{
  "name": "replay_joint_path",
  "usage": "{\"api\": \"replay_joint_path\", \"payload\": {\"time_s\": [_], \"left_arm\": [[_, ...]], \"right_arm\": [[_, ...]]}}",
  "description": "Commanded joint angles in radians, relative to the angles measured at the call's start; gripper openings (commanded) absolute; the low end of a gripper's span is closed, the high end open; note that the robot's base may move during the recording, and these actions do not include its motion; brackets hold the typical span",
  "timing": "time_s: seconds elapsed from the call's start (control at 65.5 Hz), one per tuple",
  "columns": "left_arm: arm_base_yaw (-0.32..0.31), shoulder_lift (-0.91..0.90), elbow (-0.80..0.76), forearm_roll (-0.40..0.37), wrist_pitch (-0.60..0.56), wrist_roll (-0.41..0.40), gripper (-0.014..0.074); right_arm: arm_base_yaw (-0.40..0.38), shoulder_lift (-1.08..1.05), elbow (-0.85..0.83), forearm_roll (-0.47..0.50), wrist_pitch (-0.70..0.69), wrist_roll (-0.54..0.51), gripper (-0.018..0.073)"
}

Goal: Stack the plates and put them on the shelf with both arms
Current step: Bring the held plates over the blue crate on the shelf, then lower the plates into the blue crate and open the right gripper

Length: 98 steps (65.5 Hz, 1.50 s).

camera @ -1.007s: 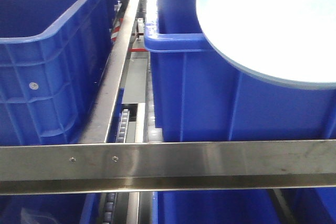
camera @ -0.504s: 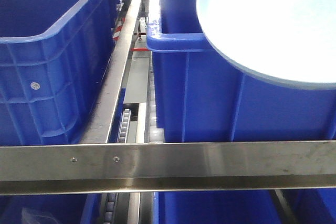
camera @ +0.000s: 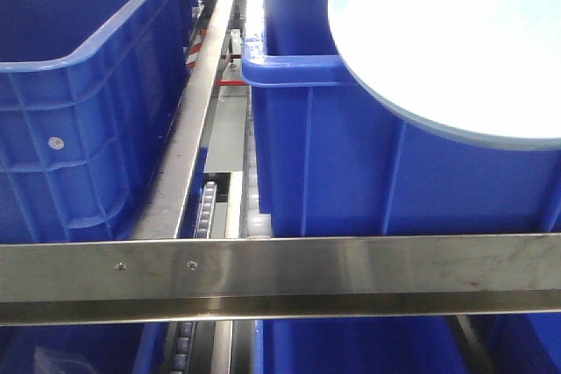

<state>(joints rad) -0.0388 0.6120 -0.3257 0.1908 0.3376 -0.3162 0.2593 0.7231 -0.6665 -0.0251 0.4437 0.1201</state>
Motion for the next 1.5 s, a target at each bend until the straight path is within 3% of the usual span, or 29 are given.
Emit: {"api": "replay_joint_path", "payload": {"time_s": [0.0,0.397,0.611,0.809,0.992,1.084,1.16,1.221,1.282,1.481], "left_arm": [[-0.002,0.003,-0.028,-0.002,-0.077,-0.008,0.0085],[-0.002,0.003,-0.028,-0.002,-0.077,-0.008,0.0085],[-0.002,0.003,-0.028,-0.002,-0.077,-0.008,0.0085],[-0.002,0.003,-0.028,-0.002,-0.077,-0.008,0.0085],[-0.002,0.003,-0.028,-0.002,-0.077,-0.008,0.0085],[-0.002,0.003,-0.028,-0.002,-0.077,-0.008,0.0085],[-0.002,0.003,-0.028,-0.002,-0.077,-0.008,0.0085],[-0.002,0.003,-0.028,-0.002,-0.077,-0.008,0.0085],[-0.002,0.003,-0.028,-0.002,-0.077,-0.008,0.0085],[-0.002,0.003,-0.028,-0.002,-0.077,-0.008,0.0085]], "right_arm": [[-0.005,-0.006,-0.032,-0.004,-0.091,-0.003,0.0024],[-0.005,-0.006,-0.032,-0.004,-0.141,-0.003,0.0024],[-0.005,0.047,-0.051,-0.005,-0.301,-0.003,0.0024],[-0.015,0.239,-0.186,-0.005,-0.395,-0.004,0.0024],[-0.111,0.453,-0.376,-0.005,-0.444,-0.004,0.0027],[-0.161,0.552,-0.46,-0.005,-0.423,-0.004,0.0117],[-0.172,0.599,-0.493,-0.005,-0.407,-0.004,0.0286],[-0.173,0.619,-0.497,-0.005,-0.405,-0.004,0.0479],[-0.173,0.628,-0.497,-0.005,-0.392,-0.004,0.059],[-0.173,0.603,-0.486,-0.005,-0.286,-0.004,0.0533]]}}
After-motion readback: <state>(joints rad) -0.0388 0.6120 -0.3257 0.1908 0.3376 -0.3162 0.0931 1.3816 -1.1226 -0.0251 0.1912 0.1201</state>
